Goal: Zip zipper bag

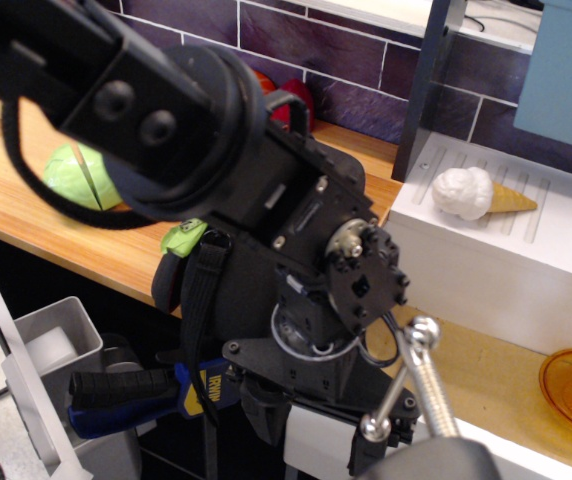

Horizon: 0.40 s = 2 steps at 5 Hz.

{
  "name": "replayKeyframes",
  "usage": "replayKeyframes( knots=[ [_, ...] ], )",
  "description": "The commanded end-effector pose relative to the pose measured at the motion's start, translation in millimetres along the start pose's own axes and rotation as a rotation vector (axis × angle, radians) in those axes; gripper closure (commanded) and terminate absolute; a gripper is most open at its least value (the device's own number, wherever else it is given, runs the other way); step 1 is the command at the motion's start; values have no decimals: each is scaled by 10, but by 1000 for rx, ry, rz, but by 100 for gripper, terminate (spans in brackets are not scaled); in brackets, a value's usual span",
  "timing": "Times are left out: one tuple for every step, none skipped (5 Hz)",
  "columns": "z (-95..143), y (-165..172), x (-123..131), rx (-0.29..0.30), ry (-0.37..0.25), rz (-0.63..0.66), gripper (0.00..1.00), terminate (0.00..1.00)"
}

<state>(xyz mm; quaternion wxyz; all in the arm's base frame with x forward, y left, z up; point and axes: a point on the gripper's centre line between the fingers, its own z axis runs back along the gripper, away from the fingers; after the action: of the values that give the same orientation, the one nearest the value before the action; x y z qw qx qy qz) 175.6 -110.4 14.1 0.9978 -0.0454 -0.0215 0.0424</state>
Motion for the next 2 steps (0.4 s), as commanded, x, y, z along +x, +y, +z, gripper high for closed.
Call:
replayKeyframes(
  knots=[
    [0,0,0,0,0,0,0,0],
    [454,127,136,-83,19,29,0,0]
  ],
)
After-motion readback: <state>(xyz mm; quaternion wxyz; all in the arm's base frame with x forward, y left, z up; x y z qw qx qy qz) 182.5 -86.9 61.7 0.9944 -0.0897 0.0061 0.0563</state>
